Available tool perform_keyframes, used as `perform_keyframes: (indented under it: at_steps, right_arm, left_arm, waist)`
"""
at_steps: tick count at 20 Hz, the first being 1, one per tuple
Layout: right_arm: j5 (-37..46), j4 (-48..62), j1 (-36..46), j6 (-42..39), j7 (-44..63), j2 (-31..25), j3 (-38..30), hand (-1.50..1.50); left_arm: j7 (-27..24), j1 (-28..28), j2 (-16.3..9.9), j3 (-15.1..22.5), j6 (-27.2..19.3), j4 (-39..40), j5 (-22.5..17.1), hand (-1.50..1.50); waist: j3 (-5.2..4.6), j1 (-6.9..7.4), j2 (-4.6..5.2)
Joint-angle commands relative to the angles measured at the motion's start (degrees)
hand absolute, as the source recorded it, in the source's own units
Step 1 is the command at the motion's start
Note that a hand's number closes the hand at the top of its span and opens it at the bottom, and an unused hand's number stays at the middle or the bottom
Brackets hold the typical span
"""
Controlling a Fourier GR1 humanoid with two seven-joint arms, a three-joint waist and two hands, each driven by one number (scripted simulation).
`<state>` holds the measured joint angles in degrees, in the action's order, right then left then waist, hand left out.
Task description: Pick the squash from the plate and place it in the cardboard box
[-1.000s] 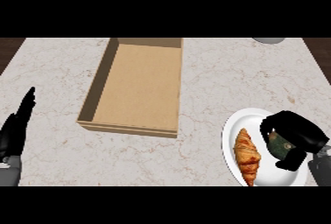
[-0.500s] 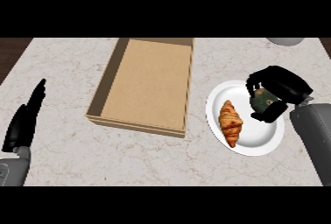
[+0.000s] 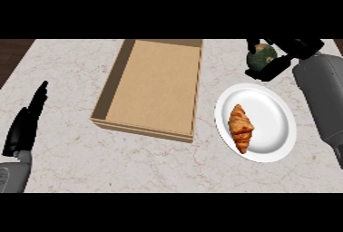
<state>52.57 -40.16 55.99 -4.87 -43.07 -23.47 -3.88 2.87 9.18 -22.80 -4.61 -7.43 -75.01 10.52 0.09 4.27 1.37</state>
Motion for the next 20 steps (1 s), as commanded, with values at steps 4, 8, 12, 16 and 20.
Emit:
perform_keyframes:
  at_steps: [4, 8, 12, 16, 20]
  right_arm:
    - [-3.59, 10.01, 11.99, -1.82, -8.58, 2.30, -2.88, 1.50]
    - [-5.13, 10.65, 16.29, -6.37, -2.07, 9.47, -2.75, 1.50]
    - [-6.63, 15.54, 21.40, -7.62, 2.28, 14.54, -4.27, 1.50]
    - [-8.61, 18.08, 25.72, -7.57, 8.04, 17.22, -6.78, 1.50]
    - [-10.13, 20.87, 29.08, -8.21, 12.67, 20.14, -8.39, 1.50]
  left_arm:
    - [-1.25, -1.11, 0.05, -0.69, -0.39, 0.64, 0.69, 0.00]
    - [2.49, -3.35, 0.05, -1.05, 0.05, -4.50, -0.12, 0.00]
    - [0.44, -0.94, -0.60, -1.63, 0.70, -0.33, 0.41, 0.00]
    - [-1.93, -4.79, 0.84, -1.80, 0.45, -1.07, -0.02, 0.00]
    - [0.62, -3.31, 1.55, -1.03, -0.58, -2.55, 1.37, 0.00]
  waist:
    - [-0.07, -1.38, -0.55]
    - [-0.08, -2.01, -1.31]
    - [-0.13, -2.03, -0.88]
    - [-0.15, -1.78, -0.83]
    - [-0.12, -1.94, -0.84]
